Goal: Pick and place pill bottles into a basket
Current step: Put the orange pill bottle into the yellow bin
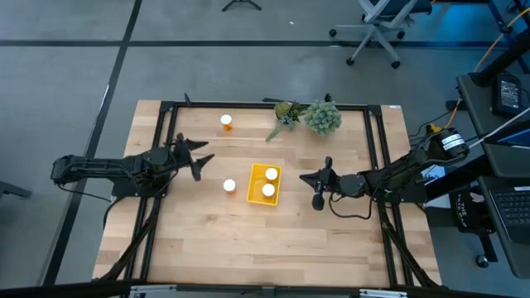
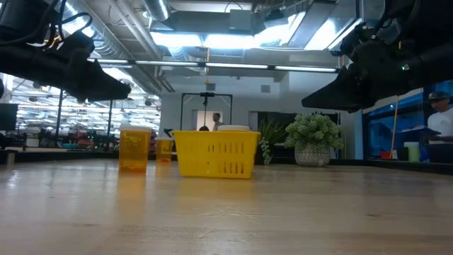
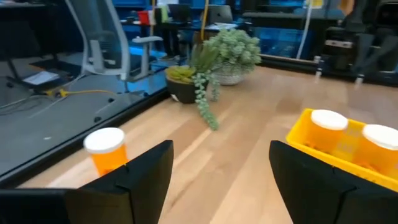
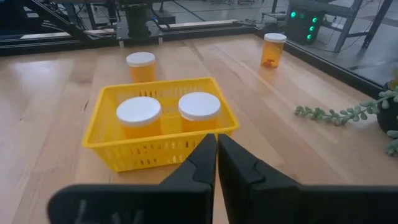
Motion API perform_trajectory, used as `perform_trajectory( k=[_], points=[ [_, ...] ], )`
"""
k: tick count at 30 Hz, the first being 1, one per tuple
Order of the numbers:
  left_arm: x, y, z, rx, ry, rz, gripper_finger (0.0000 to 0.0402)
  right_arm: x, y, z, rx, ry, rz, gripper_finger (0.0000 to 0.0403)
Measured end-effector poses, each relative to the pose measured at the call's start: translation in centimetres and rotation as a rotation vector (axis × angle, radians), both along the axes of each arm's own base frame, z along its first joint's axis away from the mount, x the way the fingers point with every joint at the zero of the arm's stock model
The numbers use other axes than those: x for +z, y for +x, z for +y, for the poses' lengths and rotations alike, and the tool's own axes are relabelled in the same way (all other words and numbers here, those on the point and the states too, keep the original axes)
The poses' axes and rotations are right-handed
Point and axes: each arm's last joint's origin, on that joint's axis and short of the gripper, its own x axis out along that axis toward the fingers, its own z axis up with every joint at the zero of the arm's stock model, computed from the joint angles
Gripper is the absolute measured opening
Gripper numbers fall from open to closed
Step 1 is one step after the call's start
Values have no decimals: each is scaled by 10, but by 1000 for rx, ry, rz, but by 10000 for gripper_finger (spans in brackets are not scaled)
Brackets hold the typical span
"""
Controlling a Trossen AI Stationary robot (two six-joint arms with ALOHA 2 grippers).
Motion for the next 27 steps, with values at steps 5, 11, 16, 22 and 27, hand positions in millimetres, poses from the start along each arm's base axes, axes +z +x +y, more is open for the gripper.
perform_trajectory(
  k=[5,11,16,22,27],
  points=[
    [1,-1,2,70,45,17,262,0,0,0,0,0,0,20],
    [1,-1,2,97,32,7,262,0,0,0,0,0,0,20],
    [-4,0,3,121,24,50,263,0,0,0,-2,-2,0,20],
    [-16,4,8,230,-40,131,263,0,2,-9,-44,-4,0,20],
    [-20,10,12,233,-74,144,263,0,3,-18,-86,-4,0,20]
  ],
)
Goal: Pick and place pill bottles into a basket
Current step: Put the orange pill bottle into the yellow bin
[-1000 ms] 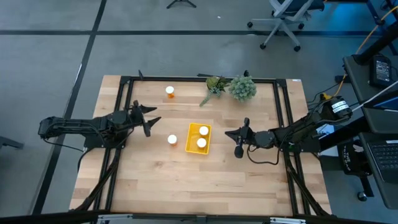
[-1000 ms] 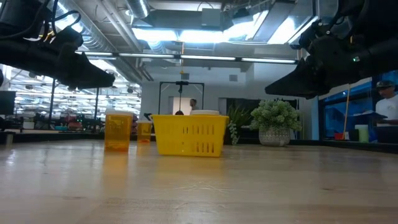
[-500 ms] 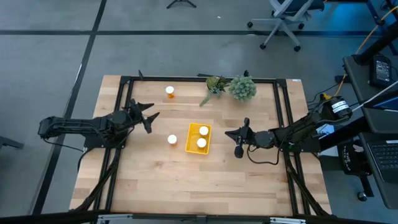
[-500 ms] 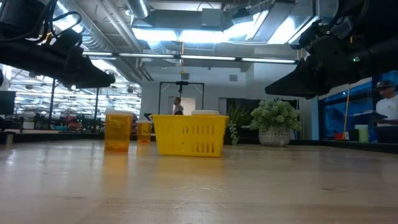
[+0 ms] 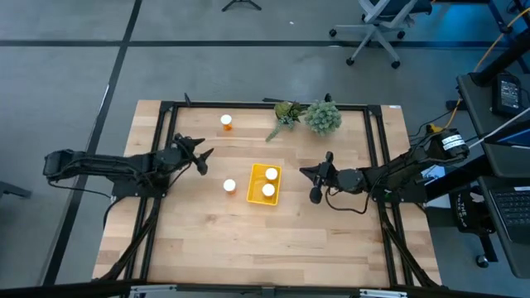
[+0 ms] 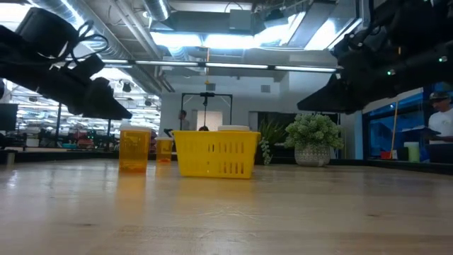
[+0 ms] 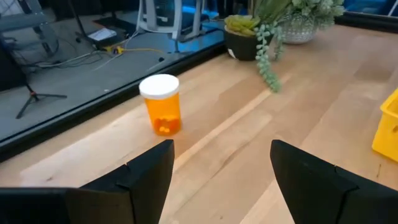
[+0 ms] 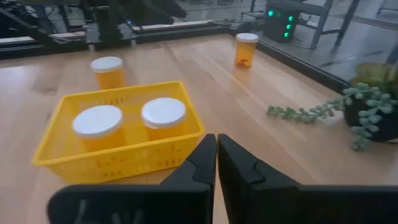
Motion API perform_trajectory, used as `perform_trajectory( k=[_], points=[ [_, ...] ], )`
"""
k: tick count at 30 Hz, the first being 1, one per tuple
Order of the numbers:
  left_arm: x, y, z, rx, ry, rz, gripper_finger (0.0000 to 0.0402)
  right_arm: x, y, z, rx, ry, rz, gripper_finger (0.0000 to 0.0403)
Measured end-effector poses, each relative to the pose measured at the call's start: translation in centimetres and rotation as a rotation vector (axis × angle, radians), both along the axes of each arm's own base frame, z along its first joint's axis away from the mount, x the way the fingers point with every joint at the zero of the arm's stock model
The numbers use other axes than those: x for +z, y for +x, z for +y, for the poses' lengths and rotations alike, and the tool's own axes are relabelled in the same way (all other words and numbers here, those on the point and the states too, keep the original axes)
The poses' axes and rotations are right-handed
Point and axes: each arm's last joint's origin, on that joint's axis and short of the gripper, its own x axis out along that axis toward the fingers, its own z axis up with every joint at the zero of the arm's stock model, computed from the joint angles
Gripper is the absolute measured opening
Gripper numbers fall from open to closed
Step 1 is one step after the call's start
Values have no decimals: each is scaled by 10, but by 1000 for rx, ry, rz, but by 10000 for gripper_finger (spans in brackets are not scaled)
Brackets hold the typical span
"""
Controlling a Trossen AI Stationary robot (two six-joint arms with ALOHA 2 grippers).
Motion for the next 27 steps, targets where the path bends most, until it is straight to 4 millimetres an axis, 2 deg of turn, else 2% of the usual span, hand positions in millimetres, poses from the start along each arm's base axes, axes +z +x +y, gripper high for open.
perform_trajectory(
  k=[11,20,27],
  points=[
    [-2,14,11,-11,58,56,263,-4,0,-6,-21,-27,51,20],
    [6,33,32,-11,33,120,262,-4,1,-20,-76,-59,68,20],
    [-5,42,48,-57,55,165,262,-4,1,-25,-102,-50,64,20]
  ],
)
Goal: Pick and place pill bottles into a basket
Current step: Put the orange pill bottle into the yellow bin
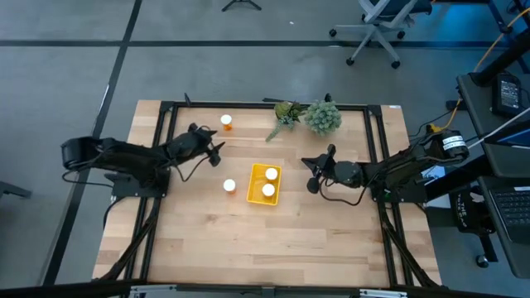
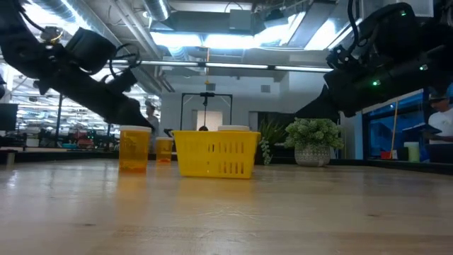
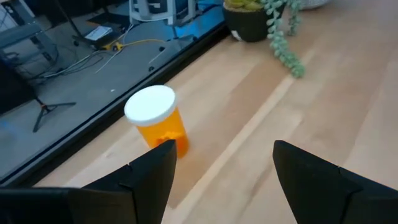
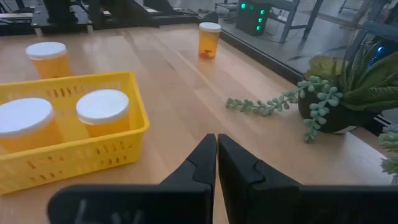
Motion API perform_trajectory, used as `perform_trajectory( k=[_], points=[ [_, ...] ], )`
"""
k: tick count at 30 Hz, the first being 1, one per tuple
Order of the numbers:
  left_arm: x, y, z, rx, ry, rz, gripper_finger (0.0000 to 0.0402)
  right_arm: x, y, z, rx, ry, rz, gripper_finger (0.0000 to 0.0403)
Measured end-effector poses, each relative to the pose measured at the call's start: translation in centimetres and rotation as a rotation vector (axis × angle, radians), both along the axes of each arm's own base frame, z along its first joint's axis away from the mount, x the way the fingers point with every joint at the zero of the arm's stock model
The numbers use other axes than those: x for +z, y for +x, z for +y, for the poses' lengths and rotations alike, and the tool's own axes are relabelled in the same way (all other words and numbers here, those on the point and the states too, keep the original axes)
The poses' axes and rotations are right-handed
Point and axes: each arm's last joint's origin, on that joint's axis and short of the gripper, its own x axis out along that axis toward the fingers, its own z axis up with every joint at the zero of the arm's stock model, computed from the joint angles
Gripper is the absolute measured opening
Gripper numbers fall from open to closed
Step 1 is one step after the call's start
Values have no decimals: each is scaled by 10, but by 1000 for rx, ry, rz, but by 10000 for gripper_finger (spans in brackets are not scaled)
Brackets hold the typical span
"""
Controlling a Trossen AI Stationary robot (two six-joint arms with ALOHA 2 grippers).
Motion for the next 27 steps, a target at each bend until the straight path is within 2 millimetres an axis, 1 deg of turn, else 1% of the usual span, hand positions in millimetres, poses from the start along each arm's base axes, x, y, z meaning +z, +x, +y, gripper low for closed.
perform_trajectory(
  k=[5,10,12,15,18,21,27],
  points=[
    [-6,2,13,12,13,-26,262,0,0,0,0,1,0,20],
    [-14,0,27,72,14,-40,262,0,0,0,-5,18,-10,20],
    [-20,-1,31,86,-7,-22,262,0,0,0,-7,23,-12,20],
    [-27,-1,34,64,-48,-31,262,0,0,0,-7,23,-12,20],
    [-28,2,39,66,-22,-63,262,0,0,0,-7,23,-12,20],
    [-29,8,48,80,-9,-84,262,0,0,0,-7,23,-12,20],
    [-37,22,65,91,-27,-58,262,0,0,0,-7,24,-12,20]
  ],
)
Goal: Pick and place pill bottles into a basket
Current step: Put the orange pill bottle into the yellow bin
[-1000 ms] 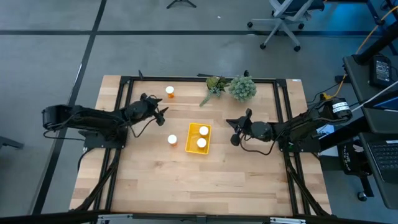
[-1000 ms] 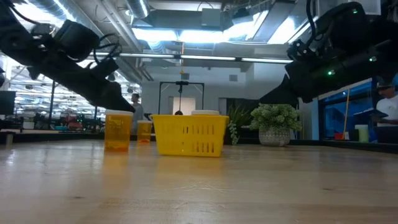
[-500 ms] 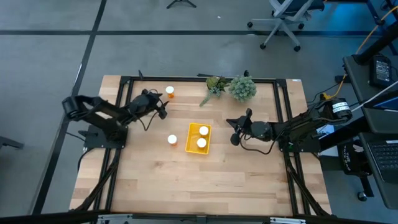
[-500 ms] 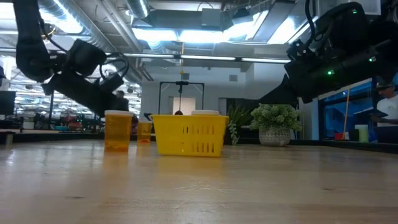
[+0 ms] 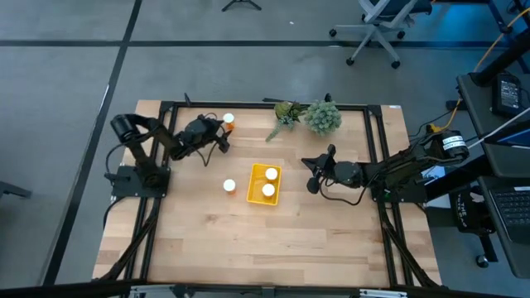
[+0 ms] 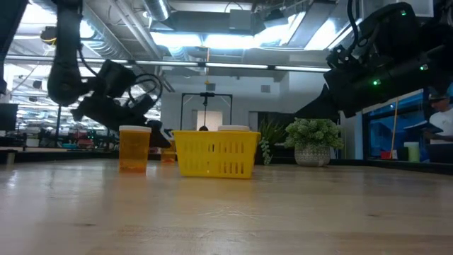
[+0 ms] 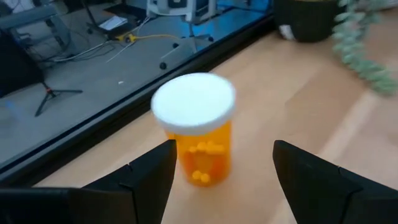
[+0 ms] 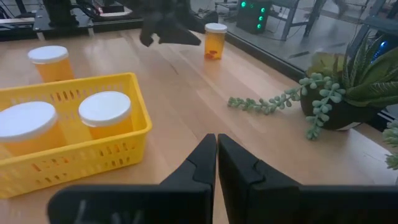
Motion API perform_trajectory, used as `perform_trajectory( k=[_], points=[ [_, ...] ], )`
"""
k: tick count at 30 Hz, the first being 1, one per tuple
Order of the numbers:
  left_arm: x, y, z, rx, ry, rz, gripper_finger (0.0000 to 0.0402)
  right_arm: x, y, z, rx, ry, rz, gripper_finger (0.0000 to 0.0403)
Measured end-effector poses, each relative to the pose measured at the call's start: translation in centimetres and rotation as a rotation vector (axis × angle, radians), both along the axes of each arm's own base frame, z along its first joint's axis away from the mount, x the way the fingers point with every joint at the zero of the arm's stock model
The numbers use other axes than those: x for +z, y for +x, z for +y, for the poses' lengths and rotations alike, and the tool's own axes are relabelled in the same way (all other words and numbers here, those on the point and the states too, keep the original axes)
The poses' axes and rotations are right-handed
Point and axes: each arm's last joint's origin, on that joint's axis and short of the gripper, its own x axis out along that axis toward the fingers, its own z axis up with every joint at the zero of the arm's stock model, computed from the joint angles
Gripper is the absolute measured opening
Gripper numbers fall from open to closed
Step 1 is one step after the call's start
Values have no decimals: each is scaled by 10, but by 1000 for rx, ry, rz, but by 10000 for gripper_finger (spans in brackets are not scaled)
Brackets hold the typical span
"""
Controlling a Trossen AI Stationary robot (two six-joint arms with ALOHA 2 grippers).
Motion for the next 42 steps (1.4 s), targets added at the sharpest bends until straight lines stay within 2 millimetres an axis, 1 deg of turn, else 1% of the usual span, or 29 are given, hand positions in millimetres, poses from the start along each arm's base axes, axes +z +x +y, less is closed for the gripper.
perform_trajectory(
  k=[4,8,14,19,25,28,32,42],
  points=[
    [-4,5,7,15,-3,10,262,0,0,0,14,6,1,20],
    [-2,6,9,35,24,-9,262,-3,0,1,43,41,22,20],
    [1,7,9,46,35,-33,262,-10,-3,1,22,94,64,20],
    [2,9,12,69,33,-49,262,-9,-3,1,21,95,62,20],
    [8,18,19,60,43,-68,262,-8,-3,1,24,79,58,20],
    [7,22,23,76,28,-25,262,-7,-2,1,26,76,48,20],
    [2,22,23,98,-10,43,262,-7,-2,1,27,74,49,20],
    [2,23,23,95,-10,45,262,-7,-2,1,27,74,50,20]
  ],
)
